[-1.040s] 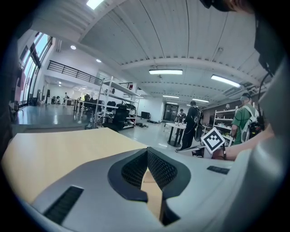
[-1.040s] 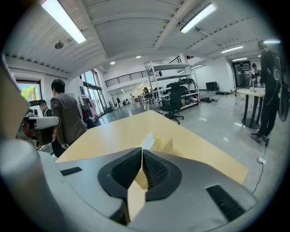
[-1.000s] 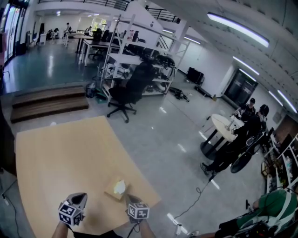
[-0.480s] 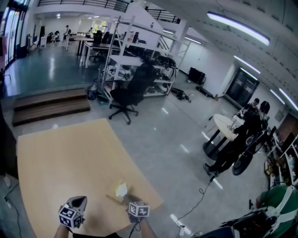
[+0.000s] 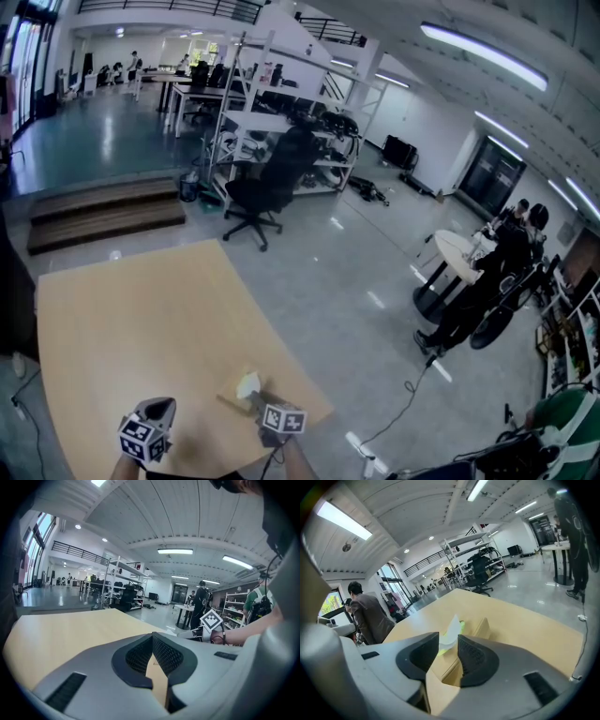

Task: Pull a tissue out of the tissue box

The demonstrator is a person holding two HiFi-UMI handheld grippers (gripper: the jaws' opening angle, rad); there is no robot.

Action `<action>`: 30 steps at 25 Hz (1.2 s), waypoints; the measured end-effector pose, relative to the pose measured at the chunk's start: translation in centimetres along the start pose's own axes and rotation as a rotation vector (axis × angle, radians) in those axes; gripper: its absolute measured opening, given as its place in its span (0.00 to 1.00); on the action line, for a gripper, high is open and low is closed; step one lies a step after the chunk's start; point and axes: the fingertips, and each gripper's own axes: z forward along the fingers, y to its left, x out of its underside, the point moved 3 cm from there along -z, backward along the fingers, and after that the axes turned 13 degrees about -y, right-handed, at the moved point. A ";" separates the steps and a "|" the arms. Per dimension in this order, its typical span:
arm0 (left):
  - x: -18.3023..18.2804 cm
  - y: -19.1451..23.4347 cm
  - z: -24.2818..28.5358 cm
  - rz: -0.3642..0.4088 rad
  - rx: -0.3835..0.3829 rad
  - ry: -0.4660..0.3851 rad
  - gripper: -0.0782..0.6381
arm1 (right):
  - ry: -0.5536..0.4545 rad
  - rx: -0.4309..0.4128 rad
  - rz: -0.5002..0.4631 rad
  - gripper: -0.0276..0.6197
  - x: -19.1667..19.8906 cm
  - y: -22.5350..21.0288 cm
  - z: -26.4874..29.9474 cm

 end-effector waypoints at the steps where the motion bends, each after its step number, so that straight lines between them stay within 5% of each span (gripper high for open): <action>1: 0.0 0.2 0.1 0.001 -0.003 0.001 0.12 | 0.003 -0.002 0.004 0.23 0.0 -0.1 0.2; 30: -0.1 1.6 0.5 -0.011 -0.040 0.014 0.12 | 0.061 -0.003 0.030 0.22 0.7 -0.6 1.8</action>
